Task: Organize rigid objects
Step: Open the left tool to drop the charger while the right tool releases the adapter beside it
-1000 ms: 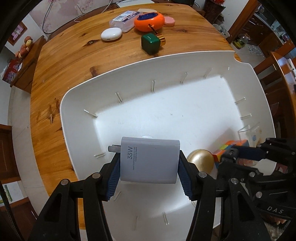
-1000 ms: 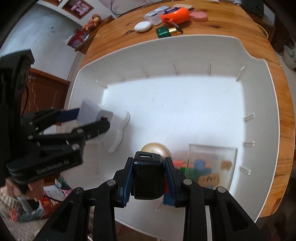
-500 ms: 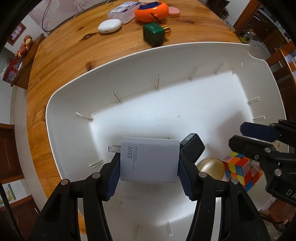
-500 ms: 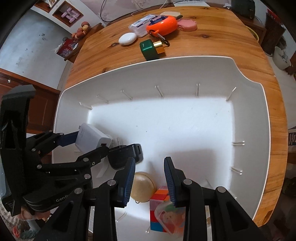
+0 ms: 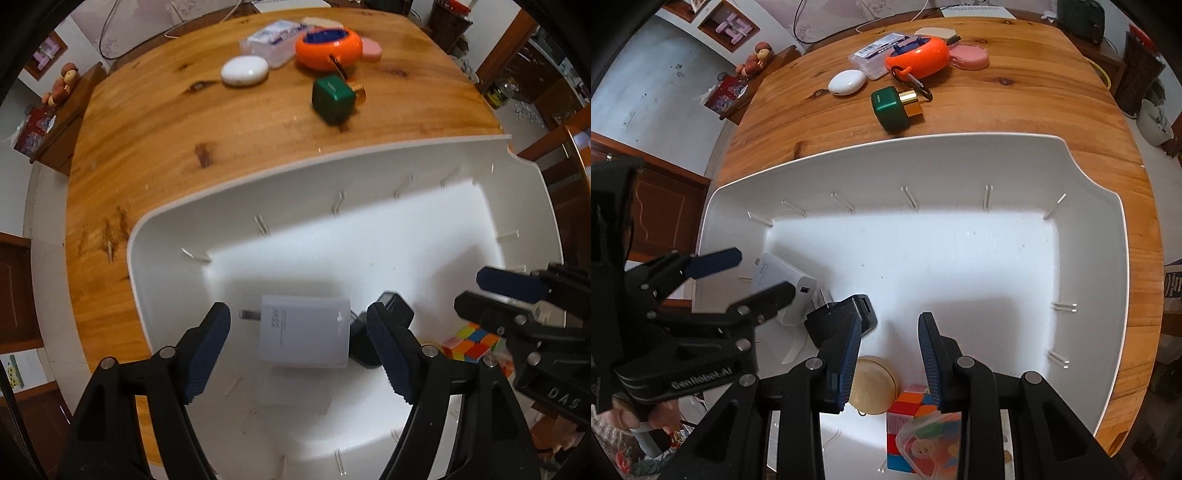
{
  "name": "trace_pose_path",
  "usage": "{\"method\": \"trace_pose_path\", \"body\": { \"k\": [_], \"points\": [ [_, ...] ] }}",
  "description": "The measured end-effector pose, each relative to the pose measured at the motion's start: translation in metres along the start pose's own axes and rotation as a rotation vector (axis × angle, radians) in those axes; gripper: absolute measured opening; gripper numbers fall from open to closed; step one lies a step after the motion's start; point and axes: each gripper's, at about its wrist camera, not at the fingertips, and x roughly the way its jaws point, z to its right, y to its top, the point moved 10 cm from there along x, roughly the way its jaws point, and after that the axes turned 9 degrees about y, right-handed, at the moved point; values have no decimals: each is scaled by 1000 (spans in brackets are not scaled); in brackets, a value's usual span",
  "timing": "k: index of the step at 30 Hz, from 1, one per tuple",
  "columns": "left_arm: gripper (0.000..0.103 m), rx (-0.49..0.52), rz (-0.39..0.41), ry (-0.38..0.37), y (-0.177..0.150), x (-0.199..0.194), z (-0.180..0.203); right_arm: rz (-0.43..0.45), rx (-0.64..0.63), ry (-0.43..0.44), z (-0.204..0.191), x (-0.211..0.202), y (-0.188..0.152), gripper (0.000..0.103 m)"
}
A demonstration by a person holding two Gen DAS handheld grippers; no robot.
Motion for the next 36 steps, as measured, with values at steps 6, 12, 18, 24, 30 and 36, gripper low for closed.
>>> {"method": "trace_pose_path", "body": {
  "k": [6, 12, 18, 24, 30, 36],
  "points": [
    [79, -37, 31, -26, 17, -17, -4, 16, -11, -9, -1, -8, 6, 33],
    [79, -39, 90, -42, 31, -43, 2, 41, -32, -16, -9, -23, 12, 33],
    [79, -39, 125, -52, 31, -62, 3, 77, -81, -31, -23, -40, 17, 33],
    [79, -57, 158, -60, 35, -80, -2, 108, -102, -39, -31, -56, 17, 33],
    [79, -71, 214, -64, 43, -106, -7, 141, -114, -51, -36, -75, 19, 33],
    [79, -74, 271, -62, 53, -128, -11, 184, -130, -61, -40, -94, 28, 33]
  ]
}}
